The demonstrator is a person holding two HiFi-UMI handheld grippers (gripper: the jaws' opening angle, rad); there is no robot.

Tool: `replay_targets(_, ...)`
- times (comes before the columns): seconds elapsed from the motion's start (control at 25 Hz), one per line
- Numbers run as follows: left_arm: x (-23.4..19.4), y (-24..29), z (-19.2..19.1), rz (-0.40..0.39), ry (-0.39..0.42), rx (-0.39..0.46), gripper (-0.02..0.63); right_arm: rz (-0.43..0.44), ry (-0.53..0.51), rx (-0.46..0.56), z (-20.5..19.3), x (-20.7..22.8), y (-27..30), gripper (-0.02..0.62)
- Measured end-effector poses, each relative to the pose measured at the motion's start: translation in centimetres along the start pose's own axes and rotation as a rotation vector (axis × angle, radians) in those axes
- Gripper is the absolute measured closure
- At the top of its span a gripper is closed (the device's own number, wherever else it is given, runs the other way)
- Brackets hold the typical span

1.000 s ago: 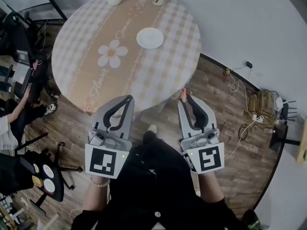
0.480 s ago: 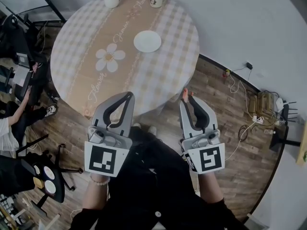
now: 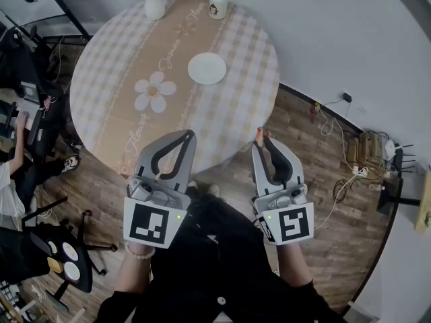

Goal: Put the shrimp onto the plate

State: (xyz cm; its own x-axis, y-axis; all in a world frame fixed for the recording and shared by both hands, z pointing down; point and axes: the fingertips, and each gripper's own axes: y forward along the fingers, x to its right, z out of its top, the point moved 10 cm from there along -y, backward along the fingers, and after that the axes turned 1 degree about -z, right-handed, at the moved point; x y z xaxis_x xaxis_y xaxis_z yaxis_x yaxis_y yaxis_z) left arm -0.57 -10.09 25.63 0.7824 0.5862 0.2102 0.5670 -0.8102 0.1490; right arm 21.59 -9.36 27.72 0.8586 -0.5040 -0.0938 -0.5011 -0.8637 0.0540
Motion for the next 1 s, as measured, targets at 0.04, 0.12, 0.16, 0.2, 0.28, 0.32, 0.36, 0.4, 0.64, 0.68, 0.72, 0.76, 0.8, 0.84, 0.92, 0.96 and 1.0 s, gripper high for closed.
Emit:
replay_targets(0.04,-0.3,0.0,0.0,-0.004,0.014,0.005,0.606,0.001,0.001,0.0,0.0,-0.1,0.3,0.535)
replay_targets(0.12,-0.8,0.1,0.0,-0.006,0.027,0.01,0.606,0.005,0.0,-0.002,-0.1,-0.4,0.8,0.537)
replay_targets(0.16,-1.0,0.1,-0.1,-0.005,0.028,0.011,0.606,0.006,-0.001,-0.003,-0.1,-0.5,1.1,0.535)
replay_targets(0.2,-1.2,0.1,-0.2,-0.005,0.028,0.013,0.606,0.008,-0.002,-0.005,-0.2,-0.6,1.3,0.535)
replay_targets(0.28,-1.6,0.0,-0.3,-0.008,0.033,0.021,0.606,0.009,-0.005,-0.009,-0.2,-0.8,1.7,0.537)
replay_targets(0.32,-1.9,0.0,-0.4,-0.01,0.037,0.025,0.606,0.01,-0.006,-0.011,-0.1,-0.9,1.9,0.537)
replay_targets(0.36,-2.1,0.0,-0.5,-0.01,0.037,0.026,0.606,0.011,-0.008,-0.013,-0.1,-1.0,2.2,0.535)
replay_targets(0.4,-2.3,-0.1,-0.7,-0.009,0.034,0.025,0.606,0.012,-0.009,-0.014,-0.1,-1.1,2.4,0.537)
replay_targets(0.64,-3.2,-0.3,-1.4,0.004,0.011,0.018,0.606,0.02,-0.018,-0.027,-0.3,-1.6,3.4,0.537)
replay_targets(0.68,-3.4,-0.3,-1.6,0.005,0.017,0.02,0.606,0.02,-0.018,-0.028,-0.4,-1.6,3.7,0.535)
replay_targets(0.72,-3.6,-0.4,-1.7,0.007,0.017,0.019,0.606,0.02,-0.019,-0.03,-0.4,-1.7,3.9,0.535)
replay_targets(0.76,-3.9,-0.4,-1.8,0.01,0.015,0.017,0.606,0.02,-0.02,-0.033,-0.5,-1.7,4.1,0.537)
replay_targets(0.8,-4.1,-0.5,-1.9,0.013,0.012,0.014,0.606,0.021,-0.021,-0.037,-0.5,-1.7,4.3,0.537)
replay_targets(0.84,-4.2,-0.6,-2.0,0.017,0.008,0.011,0.606,0.022,-0.022,-0.042,-0.5,-1.8,4.4,0.537)
replay_targets(0.92,-4.6,-0.8,-2.2,0.026,-0.013,0.0,0.606,0.027,-0.026,-0.05,-0.5,-1.8,4.9,0.535)
replay_targets(0.96,-4.8,-0.9,-2.3,0.03,-0.021,-0.005,0.606,0.029,-0.029,-0.054,-0.5,-1.8,5.2,0.537)
replay_targets(1.0,-5.0,-0.9,-2.4,0.032,-0.02,-0.007,0.606,0.032,-0.031,-0.059,-0.7,-1.8,5.5,0.537)
